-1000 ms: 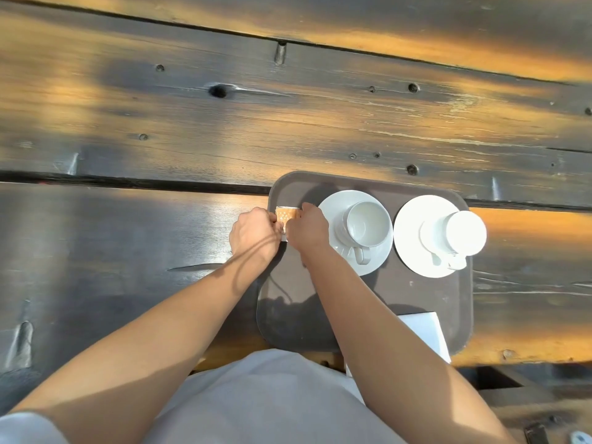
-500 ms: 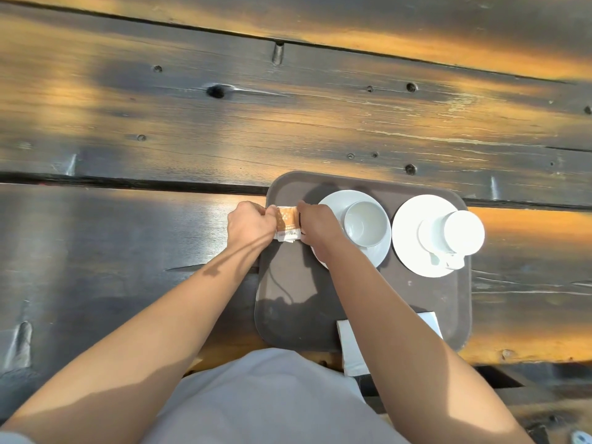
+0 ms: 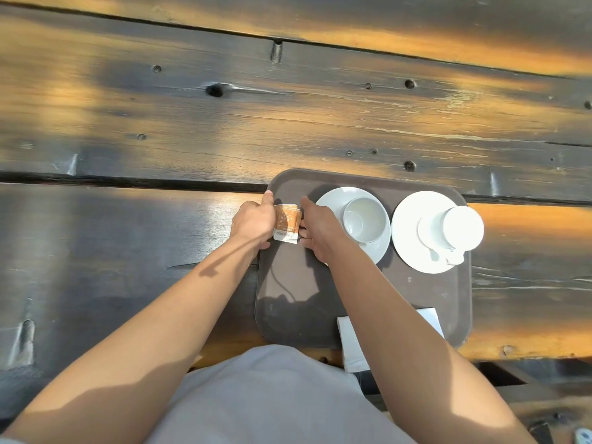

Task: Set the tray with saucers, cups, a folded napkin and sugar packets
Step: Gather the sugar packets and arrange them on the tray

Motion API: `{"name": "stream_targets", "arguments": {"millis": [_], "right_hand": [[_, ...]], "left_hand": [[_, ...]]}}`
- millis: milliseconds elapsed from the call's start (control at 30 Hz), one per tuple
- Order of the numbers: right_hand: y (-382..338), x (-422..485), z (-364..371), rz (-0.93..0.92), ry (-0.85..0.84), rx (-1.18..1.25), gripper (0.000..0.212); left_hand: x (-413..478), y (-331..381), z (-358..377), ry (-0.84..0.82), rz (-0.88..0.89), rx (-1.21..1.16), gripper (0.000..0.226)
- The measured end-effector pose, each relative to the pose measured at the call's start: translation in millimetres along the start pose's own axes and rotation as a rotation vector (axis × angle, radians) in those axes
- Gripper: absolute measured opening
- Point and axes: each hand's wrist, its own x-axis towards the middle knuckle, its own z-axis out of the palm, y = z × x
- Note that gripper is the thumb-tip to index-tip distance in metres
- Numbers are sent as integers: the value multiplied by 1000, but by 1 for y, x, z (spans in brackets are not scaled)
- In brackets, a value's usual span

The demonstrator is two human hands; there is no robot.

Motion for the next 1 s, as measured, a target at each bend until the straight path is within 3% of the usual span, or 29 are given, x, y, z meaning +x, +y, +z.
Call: {"name": "stream_targets", "arguments": {"millis": [133, 267, 333, 367, 467, 533, 633, 767, 1000], "right_hand": [[0, 1, 1, -70, 22, -110, 36], [-6, -2, -1, -374, 205, -642, 20], [-14, -5, -4, -507, 263, -739, 22], [-19, -3, -4, -561, 242, -771, 20], [-43, 11, 3, -551, 18, -1078, 51], [-57, 18, 9, -433, -124, -1367, 61], [-55, 27, 8, -519, -188, -1629, 56], [-38, 29, 3, -739, -143, -1761, 33], [-29, 33, 1, -825, -165, -1706, 38]], "left_hand": [[-5, -4, 5, -29, -21, -46, 59], [-9, -19, 4, 69, 114, 7, 20], [-13, -32, 6, 15, -16, -170, 12], [-17, -36, 9, -71, -143, -343, 16], [-30, -38, 17, -287, -412, -771, 33], [-34, -36, 22, -318, -511, -942, 44], [-37, -30, 25, -263, -577, -1054, 47], [-33, -25, 25, -230, -591, -1135, 50], [-34, -16, 20, -259, -583, -1172, 60]]}}
